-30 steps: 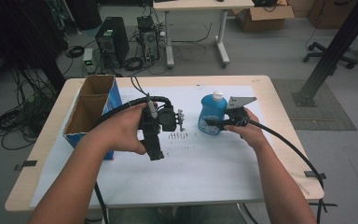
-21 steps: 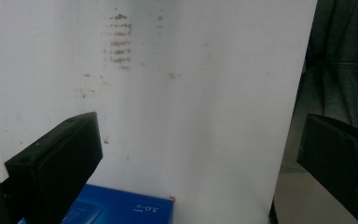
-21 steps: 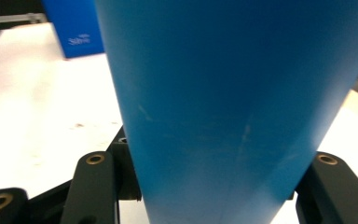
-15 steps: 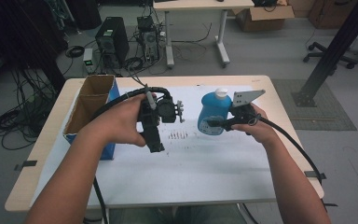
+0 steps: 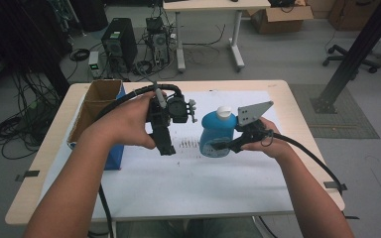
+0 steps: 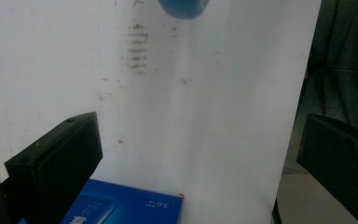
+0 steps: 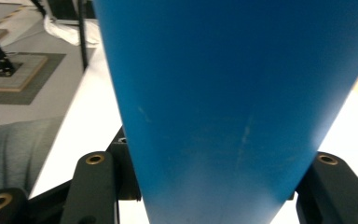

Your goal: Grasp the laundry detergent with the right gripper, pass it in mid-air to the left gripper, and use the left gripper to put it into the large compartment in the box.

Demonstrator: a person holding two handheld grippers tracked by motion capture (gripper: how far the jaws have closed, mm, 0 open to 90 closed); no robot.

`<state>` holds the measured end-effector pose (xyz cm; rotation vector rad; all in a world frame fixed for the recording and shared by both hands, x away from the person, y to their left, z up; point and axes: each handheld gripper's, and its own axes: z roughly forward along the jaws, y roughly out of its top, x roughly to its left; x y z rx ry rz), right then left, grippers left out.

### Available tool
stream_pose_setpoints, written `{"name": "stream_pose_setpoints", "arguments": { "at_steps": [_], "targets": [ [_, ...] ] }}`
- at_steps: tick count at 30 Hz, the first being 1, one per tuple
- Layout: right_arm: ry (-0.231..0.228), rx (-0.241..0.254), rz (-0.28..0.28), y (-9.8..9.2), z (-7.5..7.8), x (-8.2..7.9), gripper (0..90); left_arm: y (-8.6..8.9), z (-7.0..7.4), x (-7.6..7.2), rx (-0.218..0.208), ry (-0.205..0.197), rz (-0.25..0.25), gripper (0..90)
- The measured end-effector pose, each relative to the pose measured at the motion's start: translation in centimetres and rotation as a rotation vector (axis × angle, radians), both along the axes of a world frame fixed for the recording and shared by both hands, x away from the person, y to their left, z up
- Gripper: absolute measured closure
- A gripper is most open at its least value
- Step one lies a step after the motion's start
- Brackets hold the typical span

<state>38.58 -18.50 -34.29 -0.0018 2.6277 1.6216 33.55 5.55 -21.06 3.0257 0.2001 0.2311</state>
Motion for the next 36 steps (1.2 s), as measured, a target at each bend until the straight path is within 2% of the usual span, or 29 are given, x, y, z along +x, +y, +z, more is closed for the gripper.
{"name": "stream_pose_setpoints", "arguments": {
  "at_steps": [7,17,26,36],
  "targets": [
    [0.012,0.01,0.045,1.6,-0.2,-1.2,43.9,-0.6,0.0,-0.3,-0.001,0.007,-0.022,0.2],
    [0.022,0.009,0.057,3.2,-1.6,-2.5,43.8,-1.5,-0.2,-0.7,-0.001,0.022,-0.052,0.2],
    [0.027,0.002,0.057,4.1,-2.6,-2.8,43.8,-2.7,-0.3,-1.1,0.004,0.024,-0.083,0.2],
    [0.031,-0.009,0.07,5.1,-3.1,-3.1,43.8,-3.2,-0.6,-1.1,0.021,0.033,-0.087,0.2]
  ]
}}
